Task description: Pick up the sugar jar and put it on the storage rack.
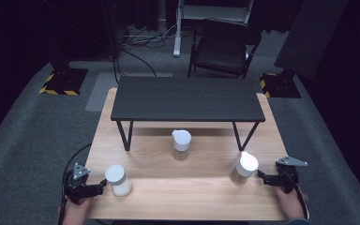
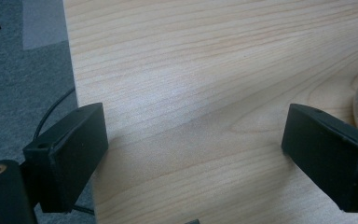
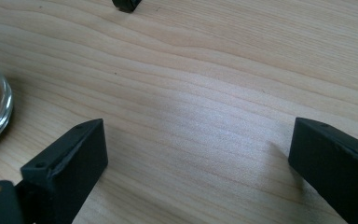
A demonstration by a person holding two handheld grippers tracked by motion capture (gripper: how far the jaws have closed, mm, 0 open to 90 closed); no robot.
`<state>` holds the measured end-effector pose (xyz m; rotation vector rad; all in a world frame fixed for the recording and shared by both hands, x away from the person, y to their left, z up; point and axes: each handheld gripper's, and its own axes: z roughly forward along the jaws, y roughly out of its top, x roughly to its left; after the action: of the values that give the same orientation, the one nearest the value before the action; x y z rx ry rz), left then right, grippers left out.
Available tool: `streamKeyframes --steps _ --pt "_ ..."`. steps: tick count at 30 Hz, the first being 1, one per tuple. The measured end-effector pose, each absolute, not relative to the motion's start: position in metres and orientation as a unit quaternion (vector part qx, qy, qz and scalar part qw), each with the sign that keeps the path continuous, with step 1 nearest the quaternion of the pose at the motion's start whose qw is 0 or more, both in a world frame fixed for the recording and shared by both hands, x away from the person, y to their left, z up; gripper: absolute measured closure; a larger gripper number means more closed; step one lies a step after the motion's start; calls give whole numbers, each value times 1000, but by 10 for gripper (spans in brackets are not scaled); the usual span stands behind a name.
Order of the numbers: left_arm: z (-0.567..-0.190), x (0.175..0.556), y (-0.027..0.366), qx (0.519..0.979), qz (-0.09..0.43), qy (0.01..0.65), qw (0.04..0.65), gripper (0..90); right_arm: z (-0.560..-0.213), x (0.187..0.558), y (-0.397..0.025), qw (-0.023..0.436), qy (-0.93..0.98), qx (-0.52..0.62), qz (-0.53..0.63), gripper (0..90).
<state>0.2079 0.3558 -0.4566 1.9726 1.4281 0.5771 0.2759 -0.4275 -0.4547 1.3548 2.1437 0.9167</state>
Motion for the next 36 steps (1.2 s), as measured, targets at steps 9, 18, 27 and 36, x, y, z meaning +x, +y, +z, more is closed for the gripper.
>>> streamKeyframes --steps 9,18,27,36 --pt "-456 208 356 749 217 542 314 56 -455 276 -427 221 775 490 331 42" --pt "-456 208 354 747 220 545 312 55 -455 276 -426 222 774 492 331 42" --pt "-456 207 352 743 222 550 310 55 -455 276 -426 222 774 492 331 42" --pt "-456 208 352 741 221 553 310 56 -455 276 -426 222 774 492 331 42"
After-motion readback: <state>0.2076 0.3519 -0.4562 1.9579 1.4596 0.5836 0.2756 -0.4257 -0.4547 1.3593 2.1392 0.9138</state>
